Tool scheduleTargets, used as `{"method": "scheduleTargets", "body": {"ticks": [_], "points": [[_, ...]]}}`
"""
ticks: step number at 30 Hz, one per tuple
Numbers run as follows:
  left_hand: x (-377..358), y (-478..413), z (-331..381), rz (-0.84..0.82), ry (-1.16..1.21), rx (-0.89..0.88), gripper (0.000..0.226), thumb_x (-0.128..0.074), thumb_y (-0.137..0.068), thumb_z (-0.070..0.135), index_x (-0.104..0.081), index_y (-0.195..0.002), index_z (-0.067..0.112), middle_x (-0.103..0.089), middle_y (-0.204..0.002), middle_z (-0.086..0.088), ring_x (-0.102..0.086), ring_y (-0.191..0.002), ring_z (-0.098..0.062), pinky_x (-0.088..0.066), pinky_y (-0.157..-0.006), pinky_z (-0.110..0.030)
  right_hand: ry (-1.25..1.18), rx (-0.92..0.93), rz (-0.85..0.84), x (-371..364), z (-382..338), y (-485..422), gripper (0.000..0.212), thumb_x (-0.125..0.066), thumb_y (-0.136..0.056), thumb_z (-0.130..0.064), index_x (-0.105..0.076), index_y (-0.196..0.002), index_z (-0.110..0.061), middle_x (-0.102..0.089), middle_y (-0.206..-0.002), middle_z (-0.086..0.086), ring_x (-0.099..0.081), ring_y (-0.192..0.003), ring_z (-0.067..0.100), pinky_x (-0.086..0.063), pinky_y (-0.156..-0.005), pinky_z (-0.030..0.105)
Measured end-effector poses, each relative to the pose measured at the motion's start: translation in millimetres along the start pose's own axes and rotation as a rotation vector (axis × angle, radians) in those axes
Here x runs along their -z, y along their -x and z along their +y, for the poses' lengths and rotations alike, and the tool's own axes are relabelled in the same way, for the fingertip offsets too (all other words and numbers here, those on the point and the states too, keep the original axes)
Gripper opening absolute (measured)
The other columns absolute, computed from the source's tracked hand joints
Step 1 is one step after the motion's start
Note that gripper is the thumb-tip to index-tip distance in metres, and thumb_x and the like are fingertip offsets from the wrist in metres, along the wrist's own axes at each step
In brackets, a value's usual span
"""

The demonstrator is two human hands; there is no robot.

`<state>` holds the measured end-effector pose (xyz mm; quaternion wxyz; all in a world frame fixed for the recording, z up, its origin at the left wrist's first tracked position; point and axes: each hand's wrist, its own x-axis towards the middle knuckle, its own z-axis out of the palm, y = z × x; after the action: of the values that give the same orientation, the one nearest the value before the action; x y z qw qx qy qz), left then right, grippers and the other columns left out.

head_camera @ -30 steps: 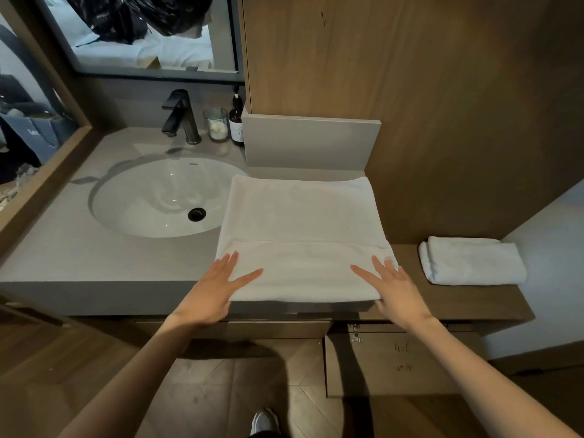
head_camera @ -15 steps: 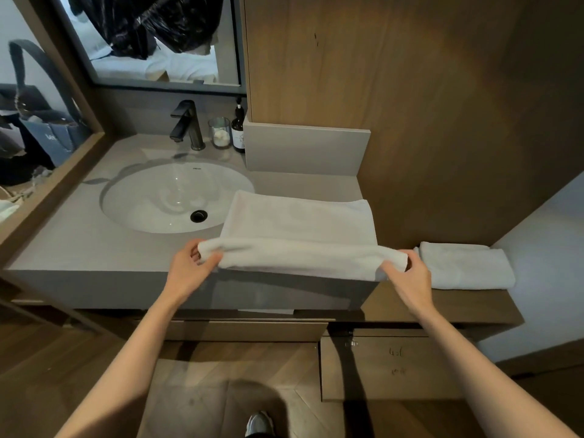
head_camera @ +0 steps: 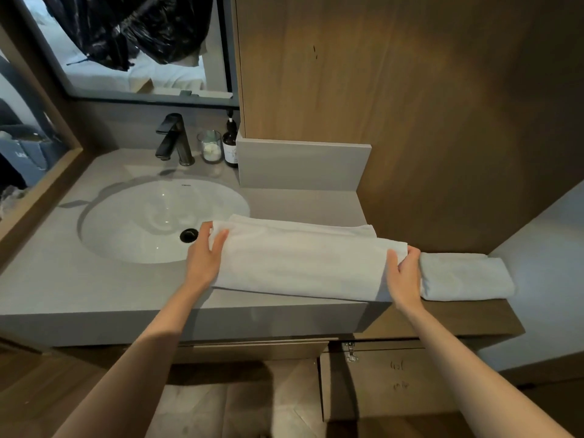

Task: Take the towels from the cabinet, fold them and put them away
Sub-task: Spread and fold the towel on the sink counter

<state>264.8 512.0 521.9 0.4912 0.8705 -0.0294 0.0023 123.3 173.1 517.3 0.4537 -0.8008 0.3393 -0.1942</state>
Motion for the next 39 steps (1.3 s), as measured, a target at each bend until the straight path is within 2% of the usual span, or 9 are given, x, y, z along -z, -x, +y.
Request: {"method": "scheduleTargets", "body": {"ticks": [6, 10, 16, 21, 25, 30, 33, 36, 39], "points": [[-18, -28, -3, -0.018, -0.164, 0.075, 0.044, -0.03, -0.096, 0.059, -0.036, -0.126, 0.028, -0.062, -0.113, -0.012, -0.059, -0.101, -0.037, -0.048, -0.088, -0.049, 0.167, 0.001, -0.032, -12, 1, -20, 0.035, -0.038, -0.102, -0.039, -0.032, -0.129, -0.017, -0.047, -0.106, -0.006, -0.05, -0.089, 0.01, -0.047, -0.075, 0.034], [-27, -44, -9, -0.031, -0.141, 0.122, 0.045, -0.029, -0.098, 0.056, -0.035, -0.129, 0.025, -0.06, -0.119, -0.014, -0.057, -0.107, -0.04, -0.046, -0.092, -0.05, 0.198, 0.024, -0.038, -18, -3, -31, 0.033, -0.035, -0.103, -0.039, -0.032, -0.129, -0.019, -0.05, -0.098, -0.004, -0.049, -0.078, 0.007, -0.041, -0.066, 0.03], [-36, -71, -15, -0.071, -0.065, 0.165, 0.042, -0.034, -0.1, 0.048, -0.038, -0.132, 0.02, -0.055, -0.127, -0.017, -0.051, -0.115, -0.04, -0.038, -0.095, -0.047, 0.14, 0.03, -0.092, -27, -2, -59, 0.022, -0.034, -0.102, -0.045, -0.031, -0.121, -0.035, -0.053, -0.082, -0.005, -0.053, -0.072, 0.012, -0.043, -0.059, 0.031], [-46, -88, -8, -0.119, -0.121, 0.199, 0.046, -0.034, -0.097, 0.053, -0.039, -0.127, 0.018, -0.056, -0.105, -0.014, -0.053, -0.099, -0.036, -0.036, -0.08, -0.042, 0.083, -0.066, -0.162, -35, 11, -83, 0.017, -0.033, -0.1, -0.049, -0.031, -0.114, -0.04, -0.057, -0.091, 0.002, -0.059, -0.086, 0.023, -0.052, -0.076, 0.049], [-50, -95, -13, -0.173, -0.108, 0.238, 0.043, -0.035, -0.098, 0.055, -0.043, -0.114, 0.016, -0.058, -0.099, -0.01, -0.055, -0.095, -0.035, -0.04, -0.078, -0.043, 0.082, -0.119, -0.185, -40, 24, -96, 0.02, -0.034, -0.097, -0.055, -0.034, -0.11, -0.04, -0.057, -0.092, 0.005, -0.059, -0.089, 0.027, -0.054, -0.081, 0.058], [-41, -91, -23, -0.247, -0.067, 0.347, 0.065, -0.044, -0.084, 0.074, -0.055, -0.099, 0.012, -0.062, -0.092, -0.006, -0.06, -0.086, -0.025, -0.048, -0.079, -0.04, -0.004, -0.268, -0.194, -39, 25, -100, 0.039, -0.049, -0.093, -0.055, -0.051, -0.11, -0.021, -0.061, -0.103, 0.006, -0.061, -0.096, 0.025, -0.053, -0.084, 0.045], [-38, -78, -28, -0.306, -0.086, 0.342, 0.044, -0.05, -0.092, 0.055, -0.051, -0.106, 0.014, -0.06, -0.1, -0.006, -0.059, -0.087, -0.022, -0.044, -0.074, -0.033, -0.082, -0.322, -0.264, -33, 31, -96, 0.037, -0.061, -0.089, -0.049, -0.06, -0.109, -0.018, -0.068, -0.105, 0.003, -0.065, -0.098, 0.023, -0.054, -0.088, 0.044], [-39, -67, -23, -0.237, -0.086, 0.273, 0.033, -0.046, -0.098, 0.041, -0.046, -0.108, 0.01, -0.059, -0.098, -0.014, -0.057, -0.087, -0.029, -0.044, -0.066, -0.031, -0.072, -0.243, -0.279, -31, 32, -83, 0.034, -0.056, -0.095, -0.038, -0.053, -0.119, -0.013, -0.064, -0.111, -0.001, -0.062, -0.103, 0.019, -0.052, -0.085, 0.037], [-40, -61, -19, -0.157, -0.136, 0.208, 0.03, -0.042, -0.099, 0.042, -0.042, -0.104, 0.013, -0.06, -0.091, -0.013, -0.057, -0.084, -0.034, -0.044, -0.072, -0.042, 0.021, -0.089, -0.206, -32, 21, -74, 0.027, -0.042, -0.101, -0.036, -0.044, -0.12, -0.017, -0.058, -0.101, -0.005, -0.059, -0.091, 0.015, -0.05, -0.075, 0.033]]}}
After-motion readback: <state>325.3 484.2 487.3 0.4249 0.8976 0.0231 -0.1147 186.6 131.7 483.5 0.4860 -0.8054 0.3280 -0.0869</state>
